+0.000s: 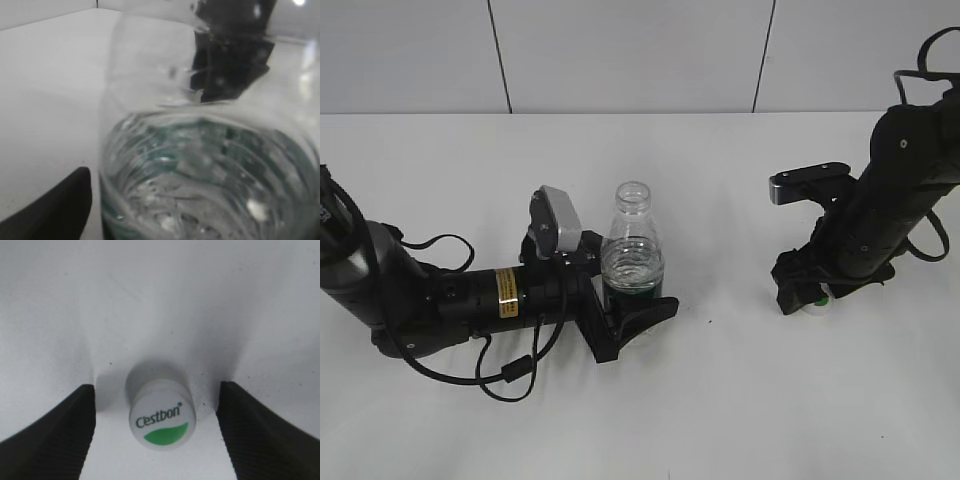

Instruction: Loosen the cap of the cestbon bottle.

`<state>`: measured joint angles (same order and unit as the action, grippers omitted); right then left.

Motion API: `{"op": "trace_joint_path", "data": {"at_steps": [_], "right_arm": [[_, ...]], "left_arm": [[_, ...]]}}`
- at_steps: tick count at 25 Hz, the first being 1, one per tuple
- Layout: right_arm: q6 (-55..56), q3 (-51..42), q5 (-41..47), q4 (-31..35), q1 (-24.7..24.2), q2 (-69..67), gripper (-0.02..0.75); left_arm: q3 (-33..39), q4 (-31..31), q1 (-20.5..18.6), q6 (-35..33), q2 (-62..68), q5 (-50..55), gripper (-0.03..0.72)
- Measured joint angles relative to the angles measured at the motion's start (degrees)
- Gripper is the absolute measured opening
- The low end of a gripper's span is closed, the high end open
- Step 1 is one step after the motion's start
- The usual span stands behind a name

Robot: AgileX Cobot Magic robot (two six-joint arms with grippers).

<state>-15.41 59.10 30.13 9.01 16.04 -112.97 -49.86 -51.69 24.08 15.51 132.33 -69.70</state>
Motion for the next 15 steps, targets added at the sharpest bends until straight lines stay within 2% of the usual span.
{"op": "trace_joint_path", "data": {"at_steps": [6, 15], "right_arm": [[0.0, 0.0, 0.0, 0.0, 0.0, 0.0, 0.587], [0.0, 0.0, 0.2, 0.0, 0.0, 0.0, 0.587]], "left_arm": [[0.1, 0.6, 0.0, 0.3, 0.0, 0.2, 0.581], [5.1, 4.2, 0.0, 1.1, -5.6, 0.6, 0.584]]}}
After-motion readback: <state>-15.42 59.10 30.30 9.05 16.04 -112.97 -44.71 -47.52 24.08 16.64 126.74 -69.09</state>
